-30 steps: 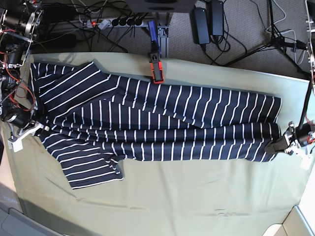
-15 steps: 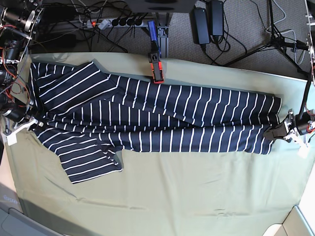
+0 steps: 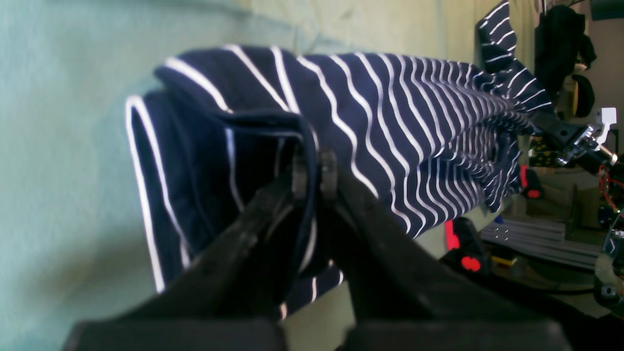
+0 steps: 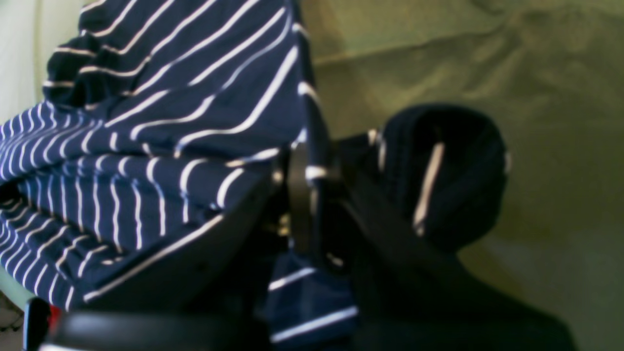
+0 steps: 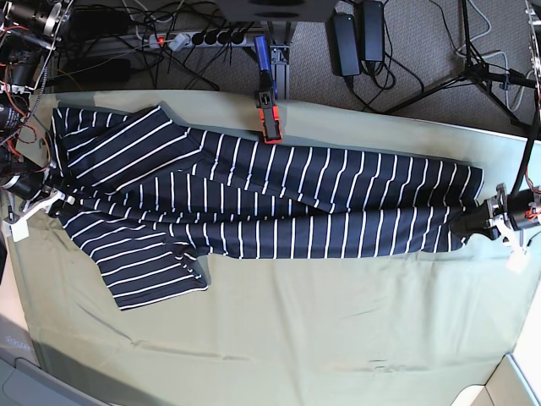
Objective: Fold the T-shirt properly
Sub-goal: 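Lift the folded edge with the right gripper and fold it over the body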
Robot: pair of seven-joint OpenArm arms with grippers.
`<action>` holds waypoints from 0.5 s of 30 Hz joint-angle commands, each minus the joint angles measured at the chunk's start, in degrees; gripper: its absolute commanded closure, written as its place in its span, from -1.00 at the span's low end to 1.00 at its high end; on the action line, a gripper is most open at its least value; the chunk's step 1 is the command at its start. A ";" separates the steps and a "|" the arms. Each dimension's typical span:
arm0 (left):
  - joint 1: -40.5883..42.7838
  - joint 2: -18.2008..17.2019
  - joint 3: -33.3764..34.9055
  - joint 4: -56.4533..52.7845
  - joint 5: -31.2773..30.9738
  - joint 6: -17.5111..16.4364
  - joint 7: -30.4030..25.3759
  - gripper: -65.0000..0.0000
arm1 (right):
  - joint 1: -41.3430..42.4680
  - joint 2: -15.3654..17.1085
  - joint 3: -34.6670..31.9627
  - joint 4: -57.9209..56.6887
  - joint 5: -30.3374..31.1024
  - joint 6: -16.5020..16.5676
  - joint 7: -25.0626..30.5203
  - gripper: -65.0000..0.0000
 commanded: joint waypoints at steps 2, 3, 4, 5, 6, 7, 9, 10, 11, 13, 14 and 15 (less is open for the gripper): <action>-0.92 -1.44 -0.31 0.76 -1.34 -1.78 -0.57 1.00 | 0.79 1.55 0.52 1.01 -1.42 2.60 0.55 1.00; -0.92 -1.42 -0.31 0.76 -1.34 -1.78 -0.57 1.00 | 0.79 1.55 0.52 1.01 -2.54 2.60 0.57 1.00; -0.92 -1.42 -0.31 0.76 -1.34 -1.78 -0.59 1.00 | 0.79 1.55 0.52 1.01 -3.43 2.60 0.57 1.00; -0.92 -1.44 -0.31 0.76 -1.34 -1.78 -0.61 1.00 | 0.79 1.55 0.52 1.01 -3.54 2.56 0.61 0.67; -0.92 -1.42 -0.31 0.76 -1.34 -1.78 -0.59 1.00 | 0.83 1.55 0.52 1.01 -3.41 2.43 0.87 0.32; -0.92 -1.42 -0.31 0.79 -1.34 -1.78 -0.59 1.00 | 1.01 1.55 0.52 1.01 -3.43 2.43 1.64 0.03; -0.92 -1.42 -0.31 0.76 -1.34 -1.78 -0.59 1.00 | 1.99 1.55 0.52 1.03 -4.35 2.43 4.09 -0.28; -0.92 -1.42 -0.31 0.79 -1.34 -1.78 -0.57 1.00 | 2.64 1.55 0.52 1.03 -5.20 2.43 5.33 -0.29; -0.92 -1.42 -0.31 0.79 -1.34 -1.78 -0.55 1.00 | 3.52 1.55 0.52 1.01 -5.70 2.38 6.47 -0.29; -0.90 -1.42 -0.31 0.79 -1.34 -1.78 -0.52 1.00 | 5.62 1.51 0.52 1.01 -5.90 2.40 7.69 -0.29; -0.90 -1.42 -0.31 0.79 -1.34 -1.78 -0.52 1.00 | 6.93 1.38 0.52 1.01 -6.38 2.40 7.76 -0.29; -0.90 -1.42 -0.31 0.81 -1.34 -1.78 -0.52 1.00 | 8.13 1.22 0.52 0.90 -6.80 2.40 7.74 -0.29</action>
